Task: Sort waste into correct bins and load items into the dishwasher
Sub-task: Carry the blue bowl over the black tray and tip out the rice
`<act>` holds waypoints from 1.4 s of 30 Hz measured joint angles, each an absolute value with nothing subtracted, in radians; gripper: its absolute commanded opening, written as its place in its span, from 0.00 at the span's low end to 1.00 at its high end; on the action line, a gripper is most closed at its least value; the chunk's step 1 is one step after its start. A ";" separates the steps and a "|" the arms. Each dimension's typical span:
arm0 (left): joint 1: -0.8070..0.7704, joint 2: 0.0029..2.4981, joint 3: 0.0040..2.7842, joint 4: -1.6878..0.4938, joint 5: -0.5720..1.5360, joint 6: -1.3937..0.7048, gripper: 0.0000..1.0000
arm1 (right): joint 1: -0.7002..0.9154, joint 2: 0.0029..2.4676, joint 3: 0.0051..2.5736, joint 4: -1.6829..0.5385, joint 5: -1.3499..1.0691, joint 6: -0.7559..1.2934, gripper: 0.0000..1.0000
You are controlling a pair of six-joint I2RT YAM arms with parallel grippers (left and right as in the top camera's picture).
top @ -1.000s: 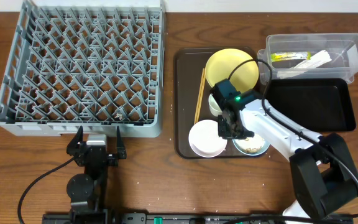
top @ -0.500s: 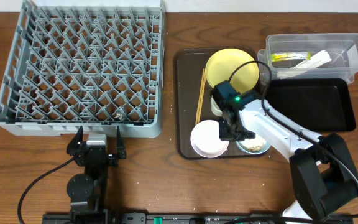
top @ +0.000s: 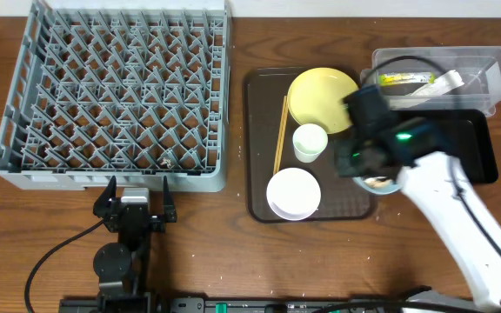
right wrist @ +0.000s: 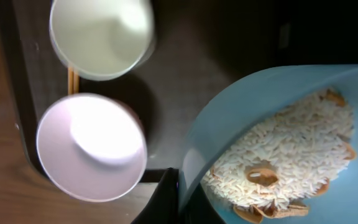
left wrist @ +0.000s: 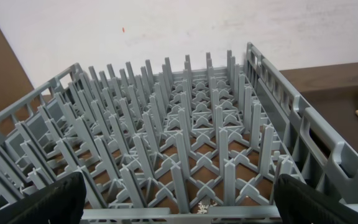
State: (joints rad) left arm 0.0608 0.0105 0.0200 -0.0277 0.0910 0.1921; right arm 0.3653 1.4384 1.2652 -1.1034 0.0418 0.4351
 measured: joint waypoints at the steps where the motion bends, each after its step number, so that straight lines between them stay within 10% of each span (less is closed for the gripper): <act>1: 0.061 0.010 0.020 -0.028 0.091 0.192 0.98 | 0.323 1.427 1.265 -1.095 0.023 0.414 0.01; 16: 0.061 0.010 0.020 -0.028 0.091 0.192 0.98 | -0.318 1.490 1.254 -0.854 -0.529 0.105 0.01; 42: 0.060 0.010 0.020 -0.028 0.091 0.192 0.98 | -0.637 1.950 1.241 -0.871 -1.312 -0.164 0.01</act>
